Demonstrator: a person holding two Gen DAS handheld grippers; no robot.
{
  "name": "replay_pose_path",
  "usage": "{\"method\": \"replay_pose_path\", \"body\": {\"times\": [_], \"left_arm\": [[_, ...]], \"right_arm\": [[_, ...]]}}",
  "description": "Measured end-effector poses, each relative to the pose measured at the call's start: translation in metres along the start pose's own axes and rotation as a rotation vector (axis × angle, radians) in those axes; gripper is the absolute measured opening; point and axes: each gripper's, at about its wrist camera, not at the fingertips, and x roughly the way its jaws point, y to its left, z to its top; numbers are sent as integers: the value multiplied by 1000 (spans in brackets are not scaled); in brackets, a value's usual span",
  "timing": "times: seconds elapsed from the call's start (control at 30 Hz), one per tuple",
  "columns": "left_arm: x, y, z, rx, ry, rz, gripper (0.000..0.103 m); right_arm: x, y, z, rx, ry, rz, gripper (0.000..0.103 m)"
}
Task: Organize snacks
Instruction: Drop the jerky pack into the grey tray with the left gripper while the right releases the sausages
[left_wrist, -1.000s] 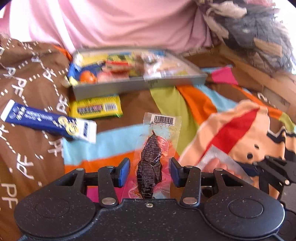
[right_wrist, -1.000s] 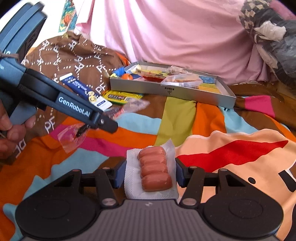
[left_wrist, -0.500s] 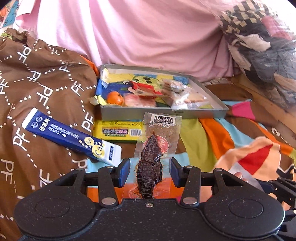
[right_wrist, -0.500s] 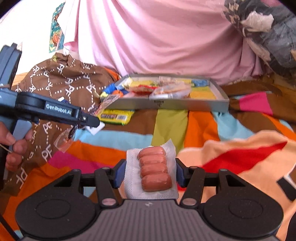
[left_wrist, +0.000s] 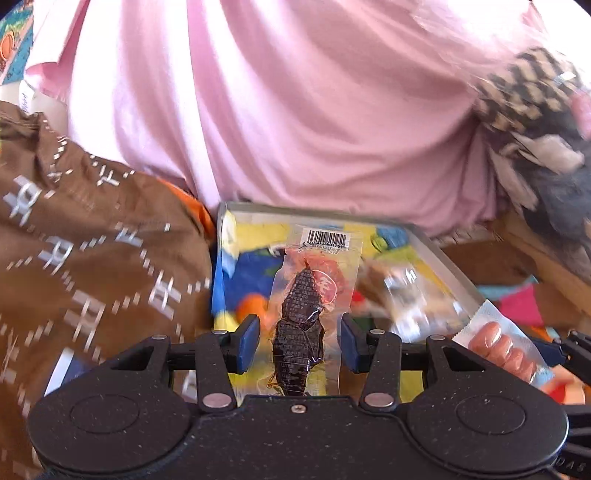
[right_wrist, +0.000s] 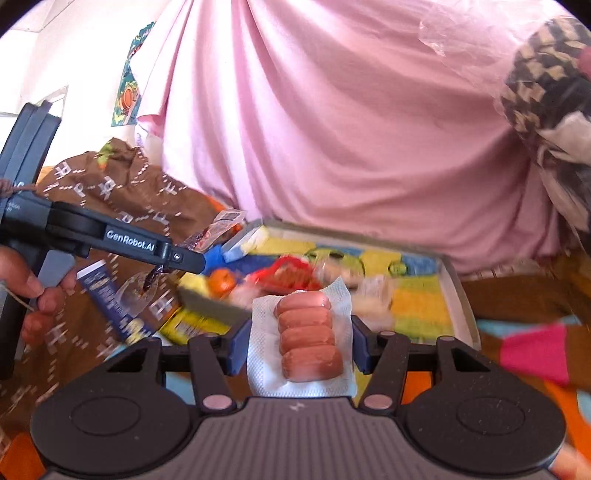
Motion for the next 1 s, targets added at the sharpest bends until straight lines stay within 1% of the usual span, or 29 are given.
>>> {"method": "replay_pose_path", "body": {"times": [0.07,0.13,0.2,0.27,0.4,0.53,0.73,0.77,0.83,0.9,0.97,1.0], "left_arm": [[22,2,17,-12,21,7,48],[43,2,30,0,35,23,48],[61,4,39,12,47,32,48],[81,6,46,13,77,34,48],[109,15,52,-6,128,39,48],[124,24,50,-64,171,50,48],[133,25,47,-84,193,56,48],[134,25,46,-96,198,63,48],[134,26,45,-125,199,75,57],[131,28,45,-153,197,84,62],[126,27,46,-172,193,89,65],[123,25,47,-176,186,98,70]], "right_arm": [[19,-9,12,-7,-2,0,60],[39,-17,24,-10,-3,-3,60],[59,-26,35,3,-3,-8,60],[79,-31,43,16,1,-10,60],[116,-36,54,29,35,-11,60],[143,-38,58,50,63,1,60],[161,-46,54,96,82,-8,62],[161,-48,52,102,84,-14,64],[159,-50,52,103,76,-26,67],[152,-51,52,98,61,-39,71],[142,-52,54,99,37,-49,78],[138,-52,55,97,24,-52,79]]}}
